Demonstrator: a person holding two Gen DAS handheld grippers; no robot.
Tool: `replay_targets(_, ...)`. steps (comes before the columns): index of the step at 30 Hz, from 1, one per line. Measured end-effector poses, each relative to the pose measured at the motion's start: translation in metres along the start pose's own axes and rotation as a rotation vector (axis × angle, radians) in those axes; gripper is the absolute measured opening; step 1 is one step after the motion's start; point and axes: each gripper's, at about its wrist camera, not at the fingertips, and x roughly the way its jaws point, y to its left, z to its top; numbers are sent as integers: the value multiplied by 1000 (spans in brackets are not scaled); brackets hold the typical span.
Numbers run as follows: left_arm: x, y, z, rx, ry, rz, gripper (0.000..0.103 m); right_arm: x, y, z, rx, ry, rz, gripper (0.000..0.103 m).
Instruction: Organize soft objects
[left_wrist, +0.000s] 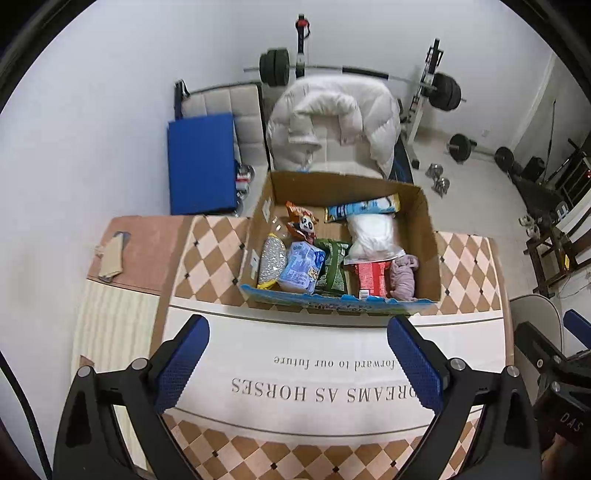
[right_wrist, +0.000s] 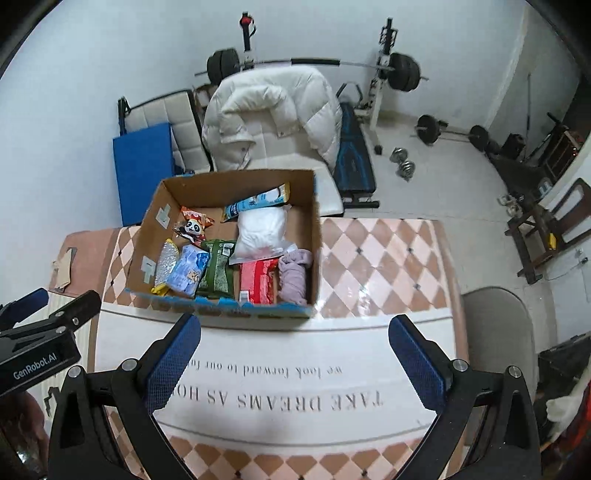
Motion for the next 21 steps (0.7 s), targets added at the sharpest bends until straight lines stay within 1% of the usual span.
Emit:
replay_targets(2, -18, 1, -9, -4, -20, -3, 99, -25, -3, -13, -1, -17, -1, 103)
replay_targets(5, -41, 0, -24, 1, -24, -8, 99, -57, -7, -31, 5, -28, 16, 103)
replay_targets(8, -59, 1, -37, 5, -21, -14, 99, -84, -8, -46, 7, -40, 24, 103)
replay_targets(11, -78, 0, -49, 6, -39, -19, 99, -107, -7, -58, -5, -44, 30, 103)
replay_targets(14, -96, -3, -59, 14, -57, -29, 99, -127, -7, -67, -14, -52, 30, 103)
replay_targets(17, -109, -5, -65, 18, -66, -54, 99, -142, -6, -76, -14, -51, 43, 103)
replay_targets(21, -120, -8, -71, 24, -77, -62, 99, -152, -9, -83, -6, -44, 46, 103)
